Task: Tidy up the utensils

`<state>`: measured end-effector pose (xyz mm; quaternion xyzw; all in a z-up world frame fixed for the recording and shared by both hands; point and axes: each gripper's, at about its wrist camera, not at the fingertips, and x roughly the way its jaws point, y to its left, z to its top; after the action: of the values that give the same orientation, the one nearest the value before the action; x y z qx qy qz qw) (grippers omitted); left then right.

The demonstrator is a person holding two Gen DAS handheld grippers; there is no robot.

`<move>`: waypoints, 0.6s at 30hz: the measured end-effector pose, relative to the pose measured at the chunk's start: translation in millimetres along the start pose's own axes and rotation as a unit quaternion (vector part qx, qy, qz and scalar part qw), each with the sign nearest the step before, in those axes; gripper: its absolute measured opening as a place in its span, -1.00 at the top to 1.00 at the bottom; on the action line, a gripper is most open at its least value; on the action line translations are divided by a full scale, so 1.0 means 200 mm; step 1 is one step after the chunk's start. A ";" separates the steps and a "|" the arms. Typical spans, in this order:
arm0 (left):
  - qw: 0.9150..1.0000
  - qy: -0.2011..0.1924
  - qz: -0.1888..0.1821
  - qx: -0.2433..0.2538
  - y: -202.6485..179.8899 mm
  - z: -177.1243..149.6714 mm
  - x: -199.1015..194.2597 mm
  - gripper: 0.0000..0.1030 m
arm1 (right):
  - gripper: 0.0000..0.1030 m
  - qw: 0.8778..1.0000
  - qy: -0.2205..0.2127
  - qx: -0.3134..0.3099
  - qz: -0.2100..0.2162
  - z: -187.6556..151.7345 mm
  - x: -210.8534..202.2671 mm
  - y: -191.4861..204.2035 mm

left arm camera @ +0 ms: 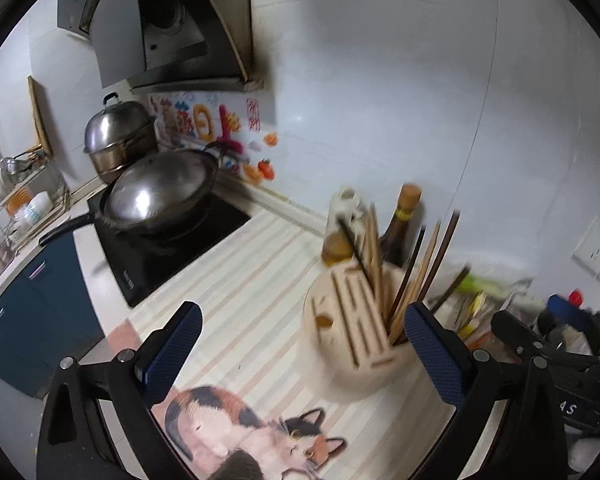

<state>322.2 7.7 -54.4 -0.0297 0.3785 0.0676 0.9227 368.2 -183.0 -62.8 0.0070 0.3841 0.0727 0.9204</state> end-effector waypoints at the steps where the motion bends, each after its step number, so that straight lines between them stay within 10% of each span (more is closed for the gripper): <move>1: 1.000 0.003 0.006 0.000 0.00 -0.03 0.00 -1.00 | -1.00 1.000 0.000 -0.007 -0.007 -0.02 -0.01 0.01; 18: 0.999 -0.047 -0.007 -0.003 0.08 -0.35 -0.56 -1.00 | -1.00 0.992 -0.082 -0.020 -0.089 -0.32 -0.72 0.19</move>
<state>192.0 4.1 -25.7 -0.0320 0.3338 0.0639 0.9399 218.1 -167.3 -3.5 -0.0396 0.3052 -0.0028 0.9515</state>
